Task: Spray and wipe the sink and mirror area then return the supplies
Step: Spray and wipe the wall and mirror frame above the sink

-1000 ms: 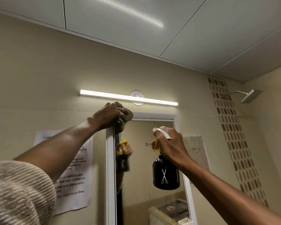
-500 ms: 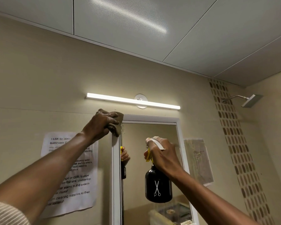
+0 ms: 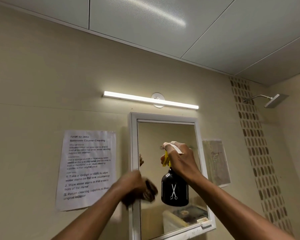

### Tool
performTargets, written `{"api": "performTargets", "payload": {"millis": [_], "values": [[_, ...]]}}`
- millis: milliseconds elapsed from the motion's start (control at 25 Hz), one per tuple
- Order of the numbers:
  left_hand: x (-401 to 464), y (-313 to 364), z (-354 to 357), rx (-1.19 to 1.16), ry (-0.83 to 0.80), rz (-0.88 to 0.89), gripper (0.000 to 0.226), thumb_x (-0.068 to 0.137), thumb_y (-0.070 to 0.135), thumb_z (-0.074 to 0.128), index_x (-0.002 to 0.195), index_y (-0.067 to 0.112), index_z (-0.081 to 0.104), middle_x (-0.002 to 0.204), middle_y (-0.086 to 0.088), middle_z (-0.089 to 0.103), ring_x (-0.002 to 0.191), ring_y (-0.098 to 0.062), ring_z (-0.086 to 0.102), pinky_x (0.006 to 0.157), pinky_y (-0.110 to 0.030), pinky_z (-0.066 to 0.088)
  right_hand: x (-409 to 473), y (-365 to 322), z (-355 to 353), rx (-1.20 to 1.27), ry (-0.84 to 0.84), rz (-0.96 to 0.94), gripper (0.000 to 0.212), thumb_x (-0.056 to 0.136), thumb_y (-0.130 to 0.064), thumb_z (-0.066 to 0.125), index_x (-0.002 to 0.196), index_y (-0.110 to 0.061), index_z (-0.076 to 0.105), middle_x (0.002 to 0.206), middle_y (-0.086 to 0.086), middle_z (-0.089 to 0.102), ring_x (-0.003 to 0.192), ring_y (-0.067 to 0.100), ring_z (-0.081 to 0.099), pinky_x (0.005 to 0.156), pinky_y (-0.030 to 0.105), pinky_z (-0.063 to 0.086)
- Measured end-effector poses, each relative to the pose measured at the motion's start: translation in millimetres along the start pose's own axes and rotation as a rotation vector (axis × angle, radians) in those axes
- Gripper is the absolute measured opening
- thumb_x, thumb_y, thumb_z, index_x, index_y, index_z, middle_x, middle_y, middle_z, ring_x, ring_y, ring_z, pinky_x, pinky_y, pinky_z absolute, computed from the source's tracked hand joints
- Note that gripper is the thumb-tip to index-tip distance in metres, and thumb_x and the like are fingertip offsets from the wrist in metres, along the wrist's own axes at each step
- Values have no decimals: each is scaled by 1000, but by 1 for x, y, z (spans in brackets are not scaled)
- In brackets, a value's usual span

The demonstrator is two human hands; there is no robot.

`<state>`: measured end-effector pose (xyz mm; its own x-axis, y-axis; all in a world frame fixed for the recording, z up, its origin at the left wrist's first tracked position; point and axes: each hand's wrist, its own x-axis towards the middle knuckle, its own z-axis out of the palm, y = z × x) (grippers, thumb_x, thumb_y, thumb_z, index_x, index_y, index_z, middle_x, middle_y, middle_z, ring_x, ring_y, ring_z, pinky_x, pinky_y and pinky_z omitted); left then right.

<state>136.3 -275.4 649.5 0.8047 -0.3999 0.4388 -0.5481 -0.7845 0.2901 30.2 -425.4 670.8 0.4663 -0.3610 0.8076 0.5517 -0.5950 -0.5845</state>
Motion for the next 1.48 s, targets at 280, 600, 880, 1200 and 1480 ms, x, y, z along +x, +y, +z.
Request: {"api": "performTargets", "payload": {"millis": [280,600,880,1200,1480], "values": [[-33,-19,42,-775,-791,-302,18,72,1,55,86,5,66,73,-14,65,62,-25,65,71,-35,59,3,11,-33,-55,54,38,36,105,-32,54,100,-2,73,75,11,81,57,5,68,60,22,52],[31,111,46,-1402,10,-7,31,76,5,78,106,9,70,87,-12,79,75,-20,77,62,-36,63,24,96,-118,-181,291,-10,36,104,-28,56,77,-9,71,68,5,75,55,5,66,61,28,47],[123,228,17,-518,796,598,50,78,-13,60,118,15,70,105,-11,75,86,-19,68,74,-26,54,75,158,-156,-210,209,-112,40,103,-23,53,73,-1,67,67,12,71,59,21,64,58,32,51],[175,252,58,33,753,666,45,85,-2,63,125,21,66,127,-8,67,113,-32,58,91,-46,52,60,216,-161,-209,70,7,38,99,-23,54,73,3,63,66,19,71,61,31,68,57,40,53],[181,240,85,345,626,628,45,95,9,55,137,24,52,147,-3,49,133,-33,37,97,-48,47,-5,246,-159,-124,-3,280,36,94,-22,60,71,5,62,65,26,69,47,20,62,47,30,51]]}}
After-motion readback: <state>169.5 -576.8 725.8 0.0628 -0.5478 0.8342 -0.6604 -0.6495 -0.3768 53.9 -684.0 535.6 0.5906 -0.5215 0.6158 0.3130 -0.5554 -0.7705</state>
